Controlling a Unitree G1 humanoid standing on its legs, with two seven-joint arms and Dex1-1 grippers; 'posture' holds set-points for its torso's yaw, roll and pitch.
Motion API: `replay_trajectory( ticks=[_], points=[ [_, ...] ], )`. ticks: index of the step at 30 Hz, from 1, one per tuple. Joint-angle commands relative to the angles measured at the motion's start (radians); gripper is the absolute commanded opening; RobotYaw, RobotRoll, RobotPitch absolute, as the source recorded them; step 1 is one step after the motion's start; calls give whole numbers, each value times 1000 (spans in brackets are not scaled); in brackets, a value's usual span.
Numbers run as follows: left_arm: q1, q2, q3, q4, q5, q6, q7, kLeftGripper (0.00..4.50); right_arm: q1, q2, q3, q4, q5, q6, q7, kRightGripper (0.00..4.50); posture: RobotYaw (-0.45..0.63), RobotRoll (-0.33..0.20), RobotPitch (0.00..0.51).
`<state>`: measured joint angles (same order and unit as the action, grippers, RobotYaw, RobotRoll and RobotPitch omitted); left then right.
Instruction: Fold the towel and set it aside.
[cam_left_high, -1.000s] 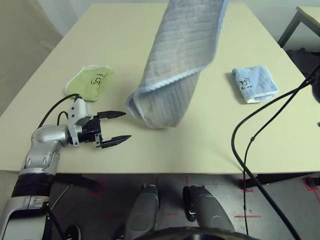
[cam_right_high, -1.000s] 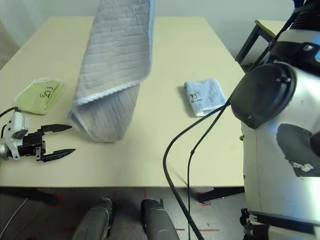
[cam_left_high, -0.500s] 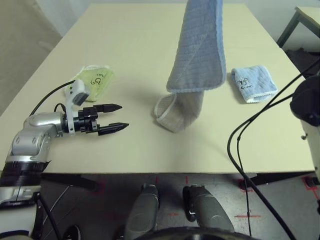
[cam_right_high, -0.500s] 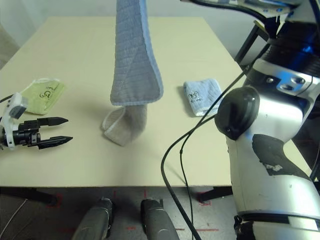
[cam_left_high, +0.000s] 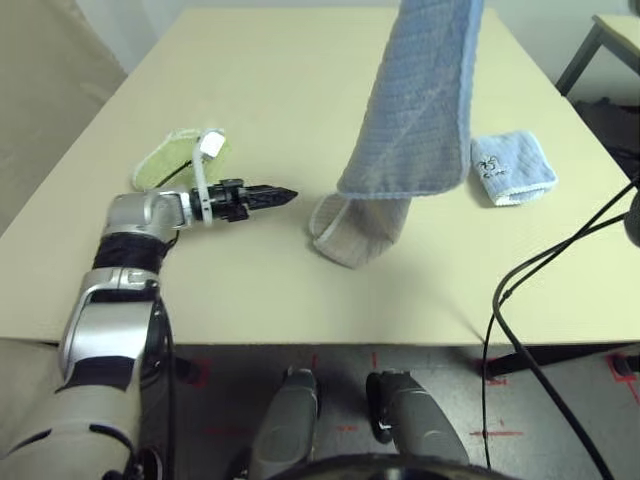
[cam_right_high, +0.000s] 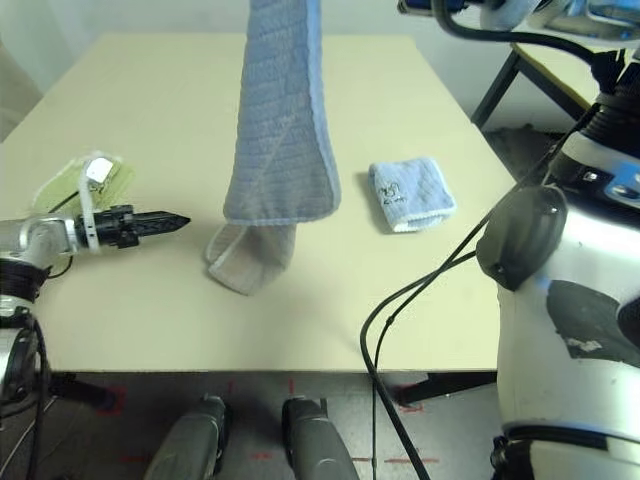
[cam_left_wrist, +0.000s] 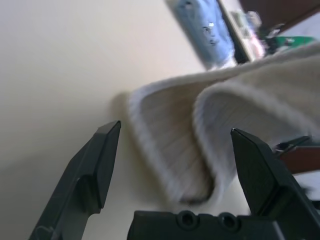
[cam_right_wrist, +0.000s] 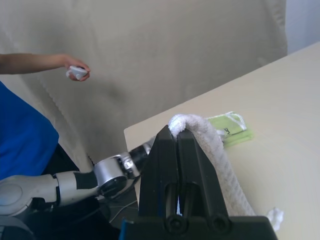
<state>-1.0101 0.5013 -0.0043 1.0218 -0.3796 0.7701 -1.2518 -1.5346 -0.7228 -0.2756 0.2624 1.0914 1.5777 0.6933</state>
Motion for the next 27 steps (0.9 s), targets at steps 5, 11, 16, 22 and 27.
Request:
replay_trajectory(
  ticks=[5,11,16,22,27],
  points=[
    [-47,-61,-27,199,135,-52,68,4500,6,-40,7,-19,63,37,-13,22,-40,0,132],
    [-49,-86,6,237,168,-109,125,4500,12,-44,4,-28,91,37,-36,22,-42,0,133],
    [-63,-107,103,255,136,-158,207,4500,20,-38,7,-32,117,37,-54,22,-34,0,134],
    [-83,-139,163,263,129,-150,223,2909,15,-31,12,-29,134,37,-79,0,-43,0,138],
    [-87,-150,169,263,136,-133,200,1102,17,-30,10,-34,157,37,-107,0,-47,0,138]
  ],
)
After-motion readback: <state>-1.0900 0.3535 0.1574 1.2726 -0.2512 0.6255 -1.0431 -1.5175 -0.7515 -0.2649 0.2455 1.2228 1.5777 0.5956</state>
